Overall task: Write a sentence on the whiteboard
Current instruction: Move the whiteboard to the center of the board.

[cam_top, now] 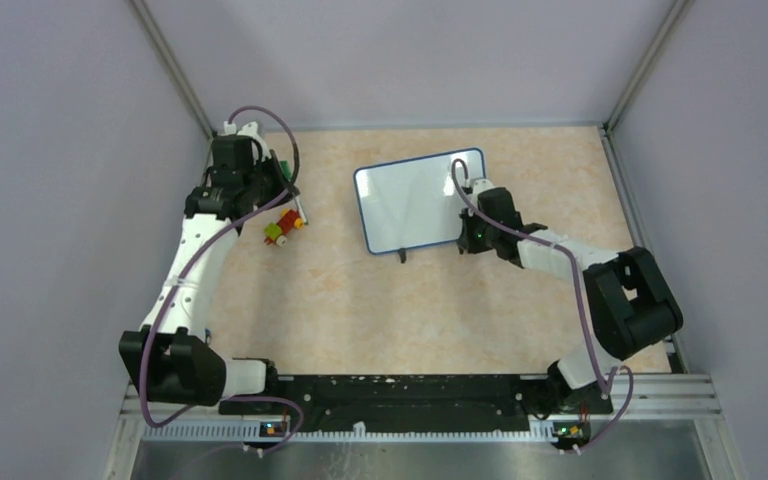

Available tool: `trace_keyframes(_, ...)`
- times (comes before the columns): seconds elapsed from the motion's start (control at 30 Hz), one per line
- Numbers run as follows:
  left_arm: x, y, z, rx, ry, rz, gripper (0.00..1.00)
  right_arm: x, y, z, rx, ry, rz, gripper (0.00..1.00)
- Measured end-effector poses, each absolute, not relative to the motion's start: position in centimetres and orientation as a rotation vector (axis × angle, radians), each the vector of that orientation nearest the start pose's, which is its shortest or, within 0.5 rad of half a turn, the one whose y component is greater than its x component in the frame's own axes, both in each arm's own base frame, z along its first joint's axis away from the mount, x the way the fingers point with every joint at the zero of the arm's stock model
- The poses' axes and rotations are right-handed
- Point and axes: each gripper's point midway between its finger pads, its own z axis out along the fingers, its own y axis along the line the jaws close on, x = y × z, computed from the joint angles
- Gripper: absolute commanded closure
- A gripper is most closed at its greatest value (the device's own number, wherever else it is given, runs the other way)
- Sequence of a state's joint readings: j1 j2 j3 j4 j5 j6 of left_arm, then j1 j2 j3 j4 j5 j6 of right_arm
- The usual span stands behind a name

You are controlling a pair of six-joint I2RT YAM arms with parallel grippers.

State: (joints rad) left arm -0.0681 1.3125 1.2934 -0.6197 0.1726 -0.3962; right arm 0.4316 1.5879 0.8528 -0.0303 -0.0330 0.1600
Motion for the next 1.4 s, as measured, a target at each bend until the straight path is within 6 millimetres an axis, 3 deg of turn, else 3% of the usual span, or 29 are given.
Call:
trace_keyframes(0.13, 36.8, -6.8, 24.8, -0.278, 2.215, -0.442, 1.0, 33.0, 19.2, 5.8, -0.426, 2.347, 0.4, 1.0)
trace_keyframes(0.3, 36.8, -6.3, 25.1, -0.289, 2.206, -0.434, 1.0, 28.9, 21.6, 4.7, -0.583, 2.385, 0.509, 1.0)
trace_keyframes(0.6, 36.4, -5.9, 26.1, -0.292, 2.174, -0.427, 1.0, 24.4, 24.0, 4.4, -0.744, 2.359, 0.603, 1.0)
trace_keyframes(1.4, 36.5, -5.7, 26.1, -0.287, 2.173, -0.423, 1.0, 18.5, 25.8, 4.2, -0.897, 2.395, 0.664, 1.0)
